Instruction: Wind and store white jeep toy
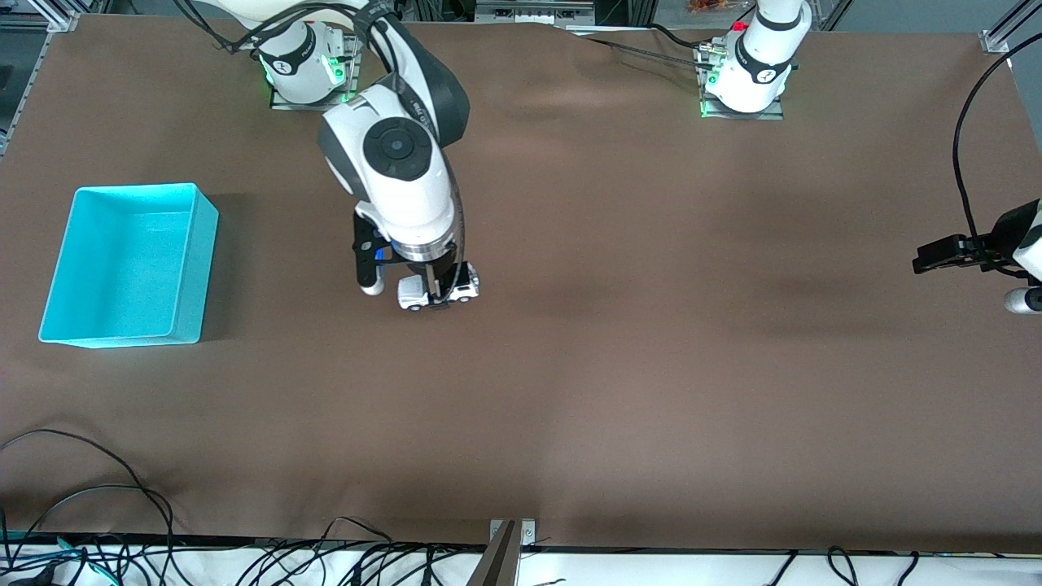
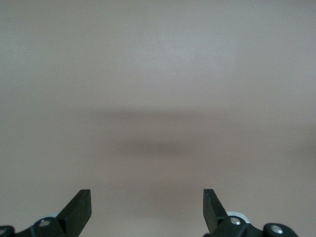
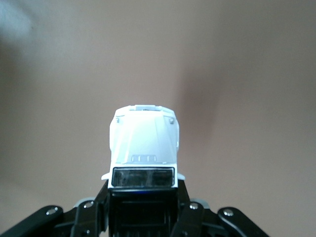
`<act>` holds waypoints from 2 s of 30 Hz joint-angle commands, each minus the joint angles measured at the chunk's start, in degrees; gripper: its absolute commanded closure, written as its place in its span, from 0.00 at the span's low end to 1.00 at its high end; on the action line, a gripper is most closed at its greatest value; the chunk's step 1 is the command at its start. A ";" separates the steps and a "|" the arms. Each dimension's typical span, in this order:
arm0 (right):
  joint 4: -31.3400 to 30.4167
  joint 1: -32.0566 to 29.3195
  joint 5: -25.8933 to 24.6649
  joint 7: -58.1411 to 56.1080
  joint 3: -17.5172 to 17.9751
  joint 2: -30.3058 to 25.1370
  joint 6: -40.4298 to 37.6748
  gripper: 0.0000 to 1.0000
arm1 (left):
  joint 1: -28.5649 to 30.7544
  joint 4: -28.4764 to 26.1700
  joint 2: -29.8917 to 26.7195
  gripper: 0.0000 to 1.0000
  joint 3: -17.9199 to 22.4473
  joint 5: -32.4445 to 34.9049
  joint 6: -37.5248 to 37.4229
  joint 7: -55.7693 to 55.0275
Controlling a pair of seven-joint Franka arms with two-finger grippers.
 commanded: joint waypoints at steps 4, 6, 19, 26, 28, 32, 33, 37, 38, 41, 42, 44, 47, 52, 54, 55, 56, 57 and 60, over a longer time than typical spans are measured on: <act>-0.61 -2.39 1.37 -10.94 0.25 -1.81 -4.48 1.00 | 0.04 -0.13 -0.09 0.00 0.15 -1.35 0.30 1.20; -0.61 -2.92 1.46 -13.22 0.25 -1.81 -5.89 1.00 | 0.04 -0.13 -0.09 0.00 0.15 -1.26 0.30 1.20; -0.52 -6.79 3.39 -21.32 0.16 -3.04 -9.24 1.00 | 0.04 -0.13 -0.09 0.00 0.15 -1.26 0.30 1.11; -2.89 -8.63 3.74 -24.12 0.43 -5.49 -8.89 1.00 | 0.04 -0.13 -0.18 0.00 0.15 -1.26 0.30 1.11; -4.30 -8.81 4.44 -25.53 0.43 -6.72 -8.80 1.00 | 0.04 -0.13 -0.18 0.00 0.15 -1.26 0.30 1.11; -9.74 -10.21 5.32 -30.36 0.51 -10.33 -7.92 1.00 | 0.04 -0.13 -0.18 0.00 0.15 -1.26 0.21 1.11; -11.32 -10.74 5.76 -31.50 0.51 -11.47 -7.40 1.00 | 0.04 -0.13 -0.18 0.00 0.15 -1.26 0.21 1.11; -17.21 -12.94 6.47 -37.21 0.51 -15.86 -5.55 1.00 | 0.04 -0.13 -0.18 0.00 0.15 -1.26 0.21 1.11; -18.44 -13.55 6.82 -38.79 0.60 -16.74 -5.55 1.00 | 0.04 -0.13 -0.18 0.00 0.15 -1.26 0.21 1.11; -21.70 -15.13 9.36 -44.15 0.51 -19.73 -5.46 1.00 | 0.04 -0.13 -0.18 0.00 0.15 -1.26 0.21 1.11; -22.49 -15.83 9.98 -46.00 0.51 -20.52 -5.46 1.00 | 0.04 -0.13 -0.27 0.00 0.15 -1.26 0.21 1.02; -24.07 -17.59 10.60 -49.17 0.51 -22.02 -5.55 1.00 | 0.04 -0.13 -0.27 0.00 0.15 -1.26 0.21 1.11; -27.06 -19.09 10.95 -52.77 0.51 -24.39 -5.37 1.00 | 0.04 -0.13 -0.18 0.00 0.15 -1.26 0.21 1.11; -31.63 -21.99 11.39 -60.68 0.51 -27.03 -5.02 1.00 | 0.04 -0.13 -0.18 0.00 0.07 -1.26 0.21 1.11; -33.48 -23.30 11.48 -63.49 0.51 -27.91 -4.41 1.00 | 0.04 -0.13 -0.18 0.00 0.15 -1.26 0.21 1.11; -34.18 -24.01 11.48 -64.73 0.51 -28.26 -4.14 1.00 | 0.04 -0.13 -0.18 0.00 0.15 -1.26 0.21 1.11; -34.71 -24.62 11.48 -65.87 0.51 -28.44 -4.05 1.00 | 0.04 -0.13 -0.18 0.00 0.15 -1.26 0.21 1.11; -35.06 -25.15 11.48 -67.19 0.51 -28.53 -4.05 1.00 | 0.04 -0.13 -0.18 0.00 0.07 -1.26 0.21 1.11; -36.73 -27.35 11.48 -71.49 0.51 -29.49 -3.88 1.00 | 0.04 -0.13 -0.18 0.00 0.15 -1.26 0.21 1.11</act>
